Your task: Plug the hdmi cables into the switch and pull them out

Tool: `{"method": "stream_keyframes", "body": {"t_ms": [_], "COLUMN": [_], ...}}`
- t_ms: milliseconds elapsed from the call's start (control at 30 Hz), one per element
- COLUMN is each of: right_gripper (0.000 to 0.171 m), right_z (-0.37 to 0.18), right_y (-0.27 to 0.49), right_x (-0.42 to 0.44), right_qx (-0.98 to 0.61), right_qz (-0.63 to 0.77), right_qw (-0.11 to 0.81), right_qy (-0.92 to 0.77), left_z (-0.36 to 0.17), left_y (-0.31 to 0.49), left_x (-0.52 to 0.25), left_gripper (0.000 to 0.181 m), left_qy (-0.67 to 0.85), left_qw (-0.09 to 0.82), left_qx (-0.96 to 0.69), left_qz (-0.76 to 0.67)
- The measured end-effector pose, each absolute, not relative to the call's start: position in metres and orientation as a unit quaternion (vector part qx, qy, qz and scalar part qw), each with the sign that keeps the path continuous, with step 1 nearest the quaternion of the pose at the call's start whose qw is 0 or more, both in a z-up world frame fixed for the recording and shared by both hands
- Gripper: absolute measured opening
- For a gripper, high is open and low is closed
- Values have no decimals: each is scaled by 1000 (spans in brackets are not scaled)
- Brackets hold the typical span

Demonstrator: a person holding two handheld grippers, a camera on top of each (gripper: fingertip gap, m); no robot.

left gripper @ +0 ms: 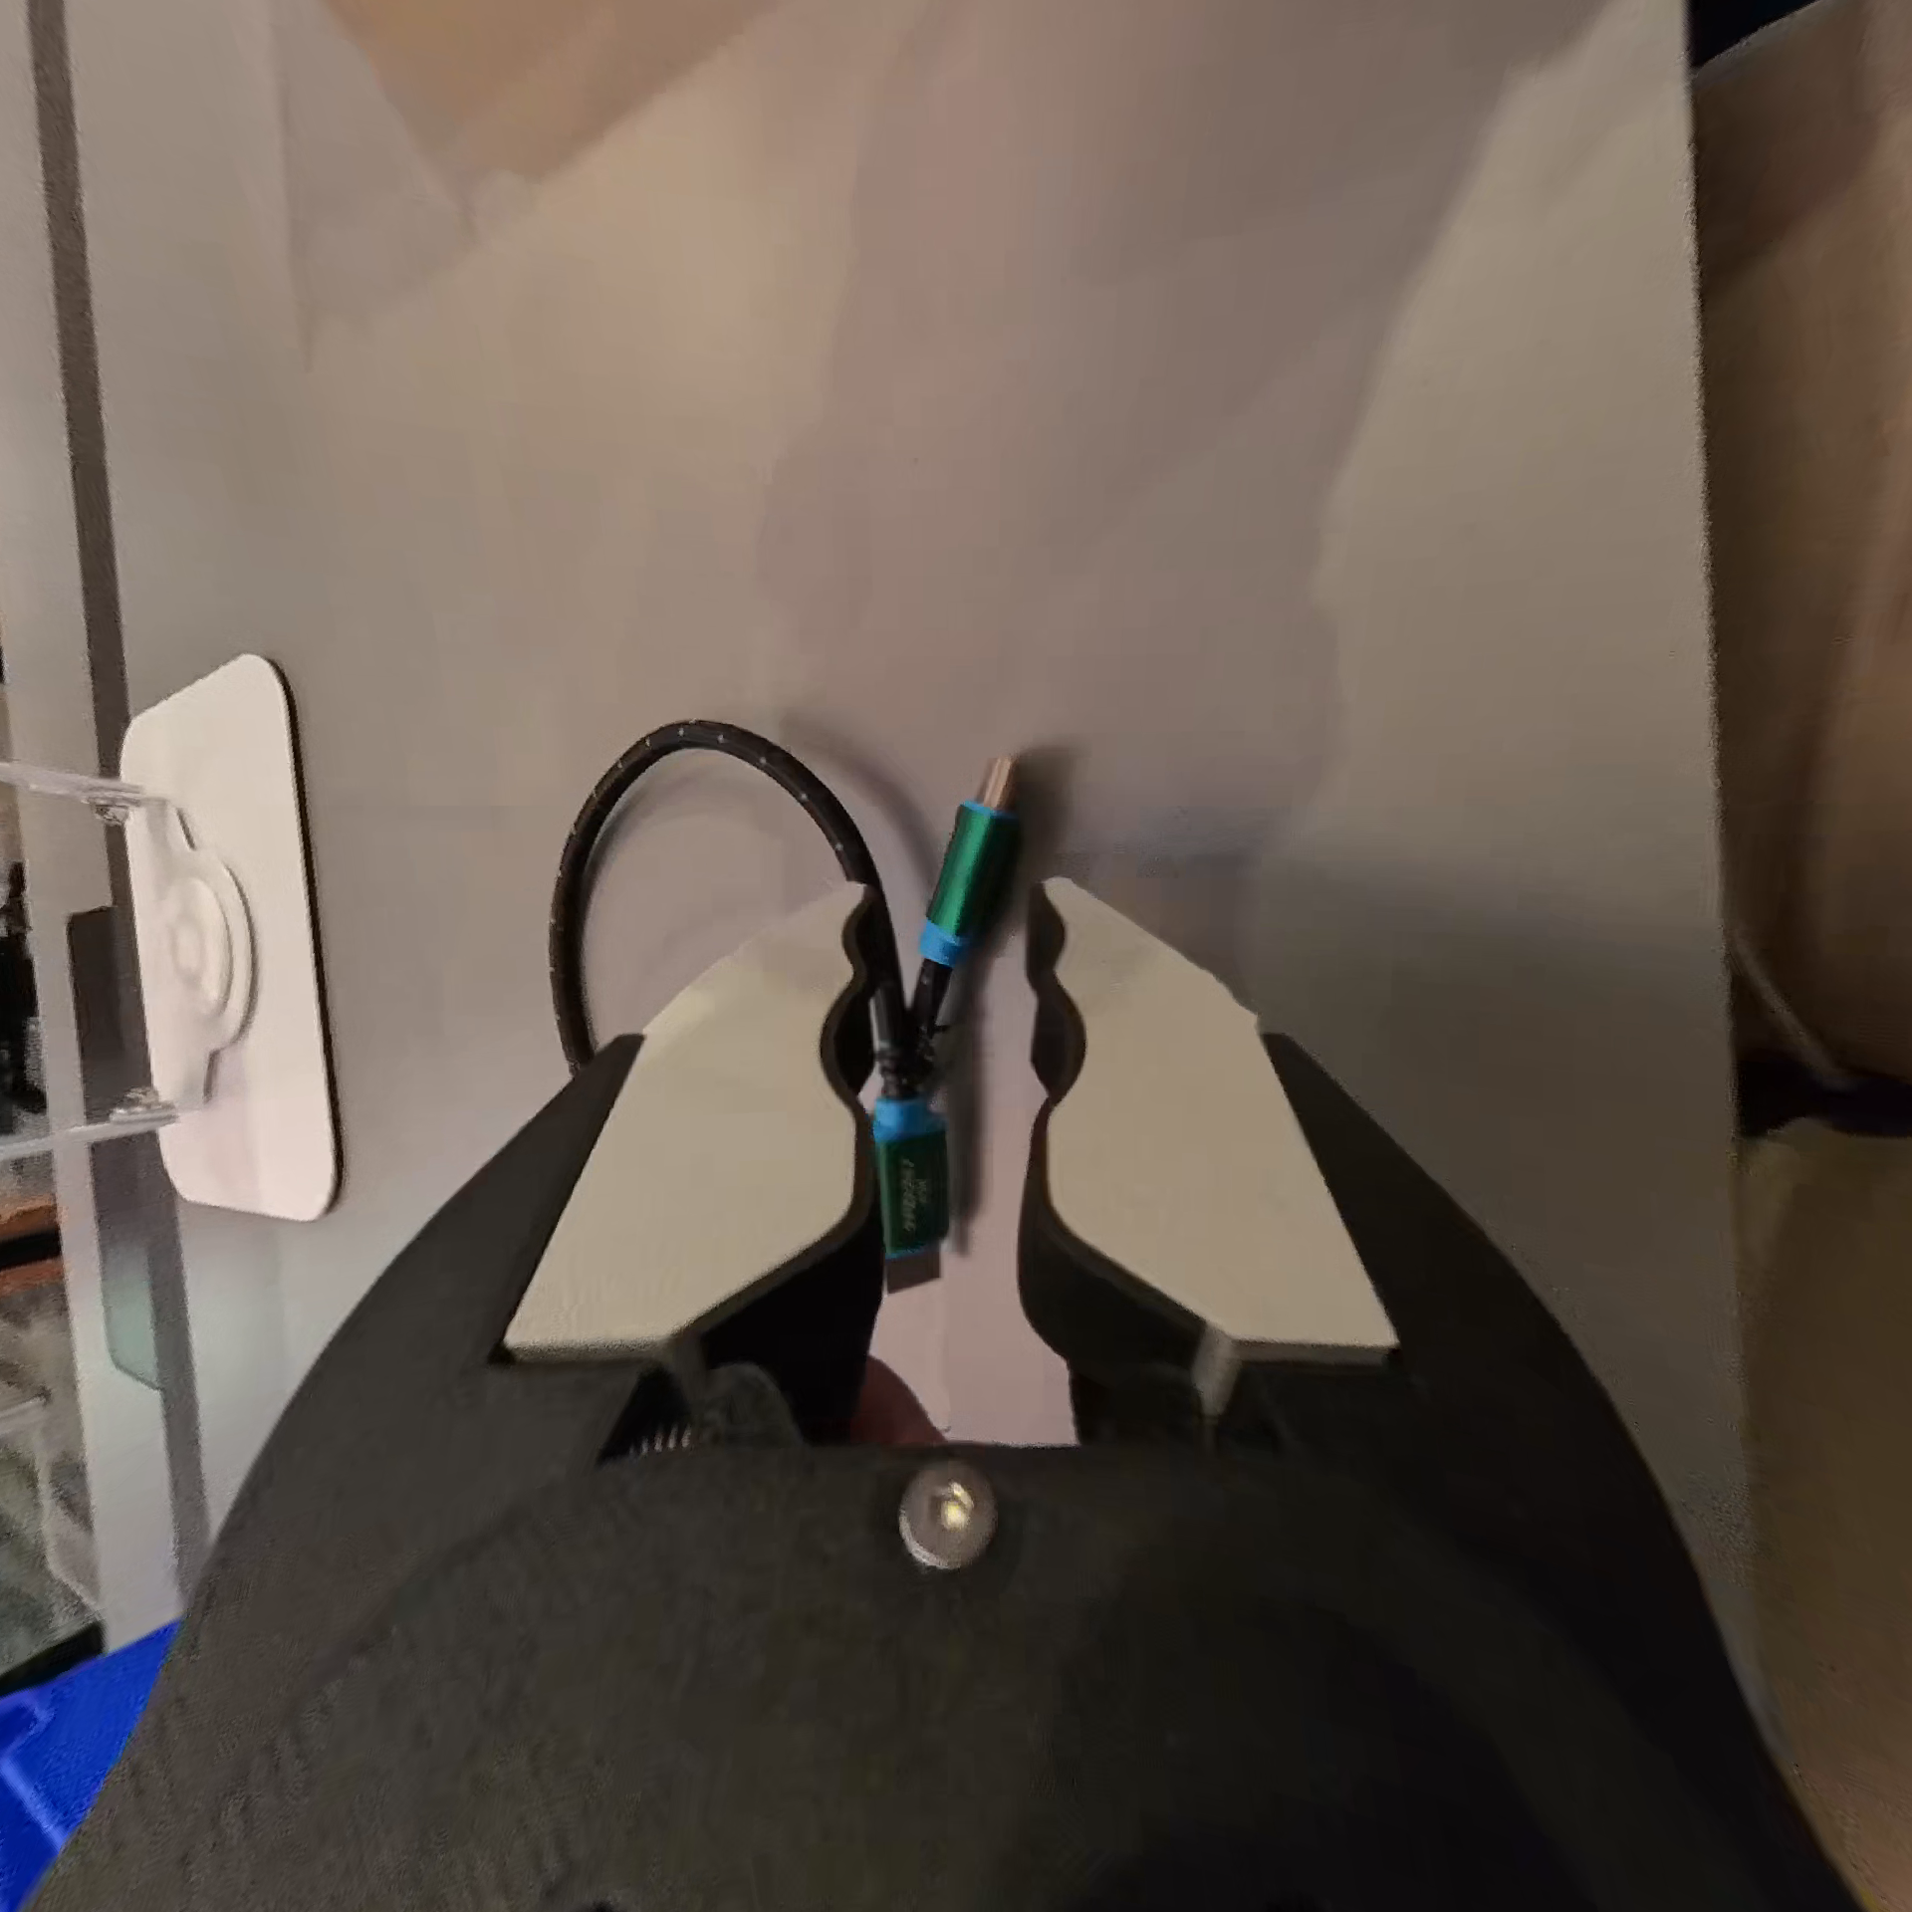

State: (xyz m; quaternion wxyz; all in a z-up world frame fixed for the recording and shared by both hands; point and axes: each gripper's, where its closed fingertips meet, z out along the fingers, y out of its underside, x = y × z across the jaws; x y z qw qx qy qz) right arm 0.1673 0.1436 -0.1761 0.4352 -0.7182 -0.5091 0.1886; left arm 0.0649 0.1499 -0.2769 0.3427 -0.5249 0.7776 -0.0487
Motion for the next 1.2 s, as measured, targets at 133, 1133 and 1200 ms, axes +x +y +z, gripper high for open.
{"method": "stream_keyframes", "body": {"t_ms": [133, 1133, 1200], "right_gripper": [86, 86, 86], "right_z": [-176, -209, -212], "right_y": [142, 155, 158], "right_x": [166, 141, 137], "right_qx": [-718, -787, -795], "right_qz": [188, 224, 225], "right_qw": [434, 292, 277], "right_qy": [-511, -496, -490], "left_z": [-298, -166, -163], "left_y": [163, 201, 201], "left_x": [60, 85, 84], "left_gripper": [19, 11, 11], "left_qy": [809, 663, 656], "left_qw": [279, 587, 595], "left_qx": [-517, -398, -395], "left_qz": [-3, 238, 244]}}
